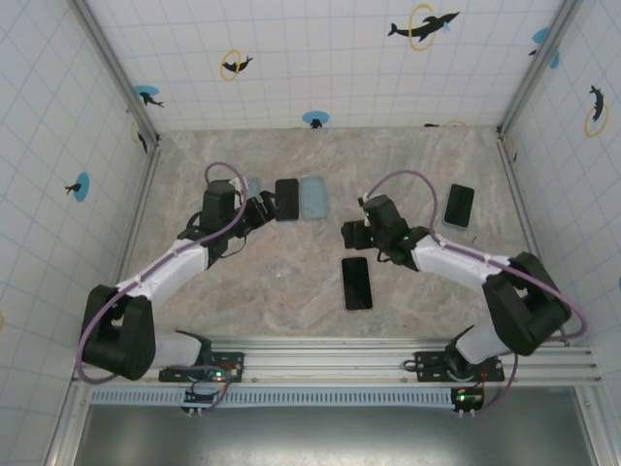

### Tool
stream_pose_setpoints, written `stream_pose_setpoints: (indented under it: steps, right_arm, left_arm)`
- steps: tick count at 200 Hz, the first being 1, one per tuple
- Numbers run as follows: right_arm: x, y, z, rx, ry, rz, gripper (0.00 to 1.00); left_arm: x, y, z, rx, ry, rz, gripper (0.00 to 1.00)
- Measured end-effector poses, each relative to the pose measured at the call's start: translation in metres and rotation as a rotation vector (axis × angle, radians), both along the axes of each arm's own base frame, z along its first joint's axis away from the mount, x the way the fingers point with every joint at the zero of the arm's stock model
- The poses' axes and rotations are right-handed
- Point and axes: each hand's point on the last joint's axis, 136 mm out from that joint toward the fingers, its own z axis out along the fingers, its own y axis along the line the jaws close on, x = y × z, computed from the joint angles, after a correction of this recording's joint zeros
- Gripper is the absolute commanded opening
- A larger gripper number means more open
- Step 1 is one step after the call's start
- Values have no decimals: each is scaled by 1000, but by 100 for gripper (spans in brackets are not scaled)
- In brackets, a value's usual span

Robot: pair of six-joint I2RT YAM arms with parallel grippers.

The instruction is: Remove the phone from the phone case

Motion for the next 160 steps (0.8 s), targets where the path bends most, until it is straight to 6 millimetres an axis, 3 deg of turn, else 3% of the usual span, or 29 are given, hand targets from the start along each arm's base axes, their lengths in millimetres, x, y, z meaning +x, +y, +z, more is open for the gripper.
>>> stream_pose_setpoints:
  steps: [39, 81, 160]
  right_arm:
    - [-46, -2, -6, -34, 50, 34, 96]
    - [-85, 3, -29, -118, 106, 40, 98]
    - [-106, -6, -63, -260, 148, -30, 98]
  left_arm:
    - [-22, 8, -12, 24, 20, -8, 98]
    - [-38, 9, -30, 16, 67, -24, 98]
    - [-45, 5, -29, -20, 78, -50, 98]
